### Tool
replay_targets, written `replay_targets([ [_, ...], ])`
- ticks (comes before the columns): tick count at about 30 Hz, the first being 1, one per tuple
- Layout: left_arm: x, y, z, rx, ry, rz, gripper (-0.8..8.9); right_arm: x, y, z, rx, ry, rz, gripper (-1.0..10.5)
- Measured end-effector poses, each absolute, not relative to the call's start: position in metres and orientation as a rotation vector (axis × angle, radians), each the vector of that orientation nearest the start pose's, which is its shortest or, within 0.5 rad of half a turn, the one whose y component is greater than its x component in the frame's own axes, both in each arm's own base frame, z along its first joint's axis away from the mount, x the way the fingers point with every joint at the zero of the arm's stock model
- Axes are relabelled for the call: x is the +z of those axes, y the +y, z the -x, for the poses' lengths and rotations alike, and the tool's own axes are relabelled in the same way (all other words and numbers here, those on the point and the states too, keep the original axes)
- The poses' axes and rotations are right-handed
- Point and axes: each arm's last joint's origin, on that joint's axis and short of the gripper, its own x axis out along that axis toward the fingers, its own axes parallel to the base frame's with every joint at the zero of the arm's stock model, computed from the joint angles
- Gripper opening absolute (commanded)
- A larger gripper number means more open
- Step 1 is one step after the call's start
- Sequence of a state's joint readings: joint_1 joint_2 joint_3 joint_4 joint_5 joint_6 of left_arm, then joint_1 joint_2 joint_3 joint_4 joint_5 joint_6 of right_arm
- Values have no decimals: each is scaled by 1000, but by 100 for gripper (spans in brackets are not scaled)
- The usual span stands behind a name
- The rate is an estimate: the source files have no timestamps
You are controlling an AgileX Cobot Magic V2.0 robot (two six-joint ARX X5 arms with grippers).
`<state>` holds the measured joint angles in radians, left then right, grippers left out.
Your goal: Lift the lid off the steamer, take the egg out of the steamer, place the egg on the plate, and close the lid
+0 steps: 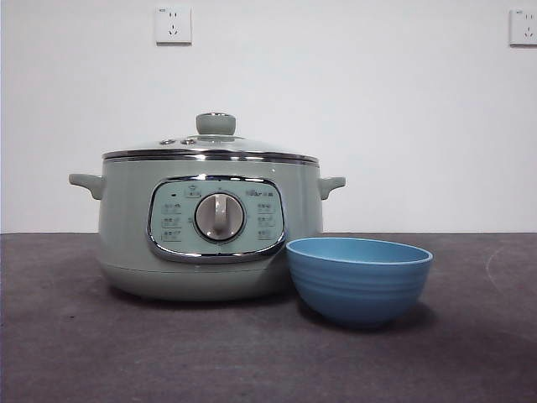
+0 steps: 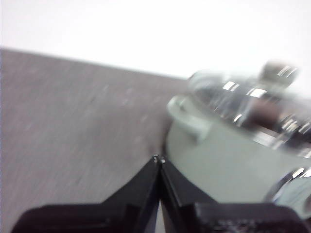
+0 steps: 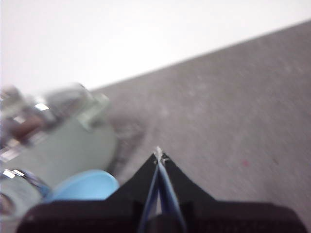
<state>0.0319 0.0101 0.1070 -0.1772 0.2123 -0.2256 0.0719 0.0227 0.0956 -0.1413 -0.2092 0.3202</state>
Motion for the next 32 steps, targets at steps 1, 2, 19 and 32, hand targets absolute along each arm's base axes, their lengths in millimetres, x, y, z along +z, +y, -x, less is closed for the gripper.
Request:
replay_targets([
  [1, 190, -3, -88, -177, 87, 244, -7, 188, 13, -90, 279, 101, -331, -12],
  [2, 197, -4, -86, -180, 83, 251, -7, 195, 13, -89, 293, 94, -336, -12],
  [19, 302, -11, -68, -410, 261, 279, -7, 324, 24, -109, 651, 346, -235, -12],
  [32, 343, -15, -71, -570, 476, 231, -4, 369, 32, -127, 793, 623, -80, -11],
])
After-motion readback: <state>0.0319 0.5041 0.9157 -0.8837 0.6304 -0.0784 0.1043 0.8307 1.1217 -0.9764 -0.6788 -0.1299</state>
